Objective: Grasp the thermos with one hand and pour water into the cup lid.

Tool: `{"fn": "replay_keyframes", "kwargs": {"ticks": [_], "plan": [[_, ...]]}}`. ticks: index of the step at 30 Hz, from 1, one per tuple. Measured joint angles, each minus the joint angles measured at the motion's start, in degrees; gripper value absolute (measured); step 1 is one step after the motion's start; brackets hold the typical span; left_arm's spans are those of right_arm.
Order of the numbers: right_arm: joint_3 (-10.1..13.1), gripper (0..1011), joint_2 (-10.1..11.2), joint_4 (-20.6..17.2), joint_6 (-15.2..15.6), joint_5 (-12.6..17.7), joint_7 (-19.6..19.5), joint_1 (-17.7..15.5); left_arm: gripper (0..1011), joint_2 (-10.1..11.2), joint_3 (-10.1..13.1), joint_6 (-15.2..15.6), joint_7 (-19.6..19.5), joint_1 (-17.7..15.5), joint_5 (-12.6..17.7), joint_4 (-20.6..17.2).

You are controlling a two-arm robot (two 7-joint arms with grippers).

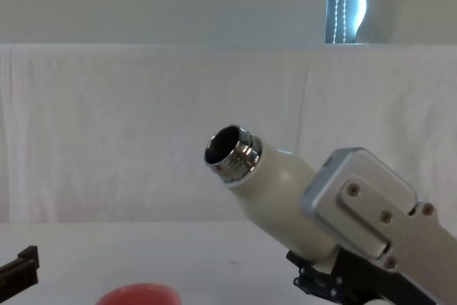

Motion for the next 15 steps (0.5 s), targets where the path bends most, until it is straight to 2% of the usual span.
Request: {"fn": "replay_keyframes", "kwargs": {"ticks": [4, 8, 15], "plan": [[0.85, 951, -0.59, 0.03, -0.45, 2.24, 0.55, -0.71, 1001, 0.00, 0.00, 0.00, 0.00, 0.00, 0.00, 0.00], [2.30, 951, -1.39, 0.11, -1.50, 6.19, 1.95, -1.48, 1001, 0.00, 0.00, 0.00, 0.00, 0.00, 0.00, 0.00], [4.04, 951, -2.41, 0.14, -2.07, 11.42, 4.29, -2.29, 1001, 0.00, 0.00, 0.00, 0.00, 0.00, 0.00, 0.00]]}}
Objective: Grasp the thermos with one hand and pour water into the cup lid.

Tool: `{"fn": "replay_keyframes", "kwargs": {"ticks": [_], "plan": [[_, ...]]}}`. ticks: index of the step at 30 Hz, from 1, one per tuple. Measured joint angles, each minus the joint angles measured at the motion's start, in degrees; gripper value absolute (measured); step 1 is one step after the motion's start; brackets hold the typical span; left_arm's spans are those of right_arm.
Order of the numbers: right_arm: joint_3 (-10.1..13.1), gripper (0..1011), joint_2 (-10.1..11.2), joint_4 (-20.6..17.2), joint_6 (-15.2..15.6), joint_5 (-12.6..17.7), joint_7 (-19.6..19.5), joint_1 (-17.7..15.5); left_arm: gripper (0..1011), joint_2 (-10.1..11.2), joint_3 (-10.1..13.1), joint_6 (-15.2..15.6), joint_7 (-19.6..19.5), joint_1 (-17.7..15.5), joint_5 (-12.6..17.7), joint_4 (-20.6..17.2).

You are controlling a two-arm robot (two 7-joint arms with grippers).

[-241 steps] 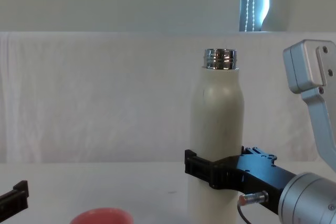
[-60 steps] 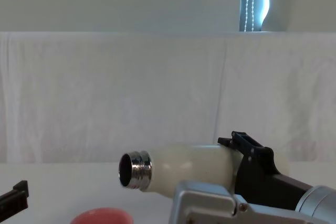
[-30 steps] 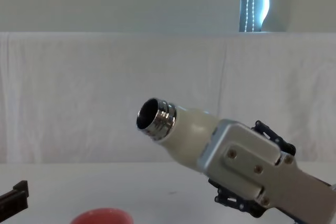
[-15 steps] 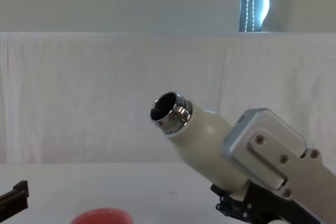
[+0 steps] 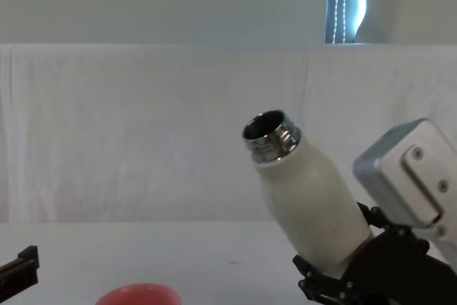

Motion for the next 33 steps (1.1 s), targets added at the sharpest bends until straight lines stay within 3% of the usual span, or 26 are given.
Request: {"fn": "replay_keyframes", "kwargs": {"ticks": [6, 16, 33], "plan": [[1.51, 951, -1.20, 0.28, 0.90, 5.39, 2.92, -0.30, 1001, 0.00, 0.00, 0.00, 0.00, 0.00, 0.00, 0.00], [4.26, 951, -3.30, 1.13, 3.52, 17.54, 8.77, 0.01, 1001, 0.00, 0.00, 0.00, 0.00, 0.00, 0.00, 0.00], [5.27, 951, -4.94, 2.49, 5.85, 28.86, 11.27, 1.50, 1001, 0.00, 0.01, 0.00, 0.00, 0.00, 0.00, 0.00]]}}
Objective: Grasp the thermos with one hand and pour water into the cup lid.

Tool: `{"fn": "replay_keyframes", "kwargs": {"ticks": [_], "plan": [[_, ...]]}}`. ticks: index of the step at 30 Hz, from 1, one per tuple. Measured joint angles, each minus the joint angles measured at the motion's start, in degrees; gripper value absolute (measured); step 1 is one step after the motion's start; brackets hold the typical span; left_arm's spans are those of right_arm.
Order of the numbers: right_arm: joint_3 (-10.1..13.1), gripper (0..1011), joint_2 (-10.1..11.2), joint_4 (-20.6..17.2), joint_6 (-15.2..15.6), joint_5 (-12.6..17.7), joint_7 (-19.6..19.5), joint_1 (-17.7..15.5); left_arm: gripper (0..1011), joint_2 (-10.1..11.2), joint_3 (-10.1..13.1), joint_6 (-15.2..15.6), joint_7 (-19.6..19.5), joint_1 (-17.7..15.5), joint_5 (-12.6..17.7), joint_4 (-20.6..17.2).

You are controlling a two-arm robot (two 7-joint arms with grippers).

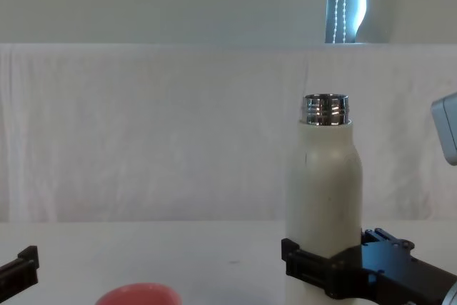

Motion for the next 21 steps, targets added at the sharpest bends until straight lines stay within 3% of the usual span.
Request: {"fn": "replay_keyframes", "kwargs": {"ticks": [7, 21], "plan": [[-0.53, 951, -0.34, 1.79, -0.29, 2.93, 0.61, 1.27, 1001, 0.00, 0.00, 0.00, 0.00, 0.00, 0.00, 0.00], [-3.09, 951, -1.43, 6.14, -1.88, 3.32, -0.92, 4.85, 1001, 0.00, 0.00, 0.00, 0.00, 0.00, 0.00, 0.00]]}}
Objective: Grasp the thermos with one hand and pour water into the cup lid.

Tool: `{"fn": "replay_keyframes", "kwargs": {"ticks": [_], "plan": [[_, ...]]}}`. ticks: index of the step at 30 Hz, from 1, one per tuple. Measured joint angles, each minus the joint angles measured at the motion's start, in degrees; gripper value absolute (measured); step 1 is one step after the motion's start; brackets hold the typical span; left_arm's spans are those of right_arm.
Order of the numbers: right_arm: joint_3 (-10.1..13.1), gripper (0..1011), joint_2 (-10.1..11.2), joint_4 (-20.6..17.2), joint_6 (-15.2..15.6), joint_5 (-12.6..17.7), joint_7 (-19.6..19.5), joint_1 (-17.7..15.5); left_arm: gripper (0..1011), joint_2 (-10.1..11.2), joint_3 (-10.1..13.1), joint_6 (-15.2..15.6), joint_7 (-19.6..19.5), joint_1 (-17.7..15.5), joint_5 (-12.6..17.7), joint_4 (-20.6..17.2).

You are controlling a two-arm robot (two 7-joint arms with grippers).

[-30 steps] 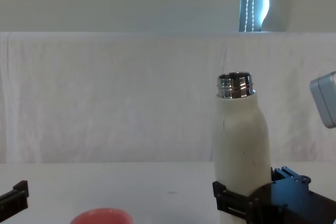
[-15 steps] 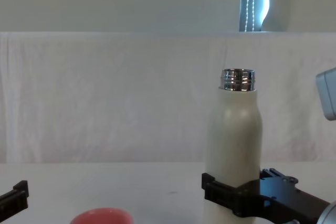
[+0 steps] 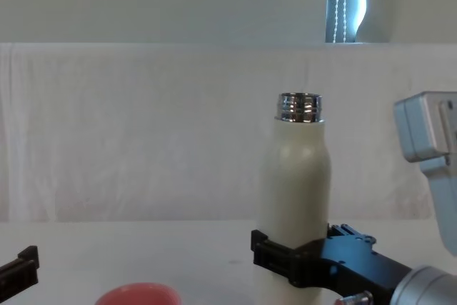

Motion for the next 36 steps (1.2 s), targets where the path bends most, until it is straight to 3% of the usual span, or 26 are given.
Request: {"fn": "replay_keyframes", "kwargs": {"ticks": [16, 36], "plan": [[-1.37, 951, -1.42, 4.68, -0.29, -0.68, -0.74, 3.69, 1001, 0.00, 0.00, 0.00, 0.00, 0.00, 0.00, 0.00], [-1.98, 951, -1.99, 6.22, 0.32, -1.51, -1.55, 4.54, 1001, -0.01, 0.00, 0.00, 0.00, 0.00, 0.00, 0.00]]}}
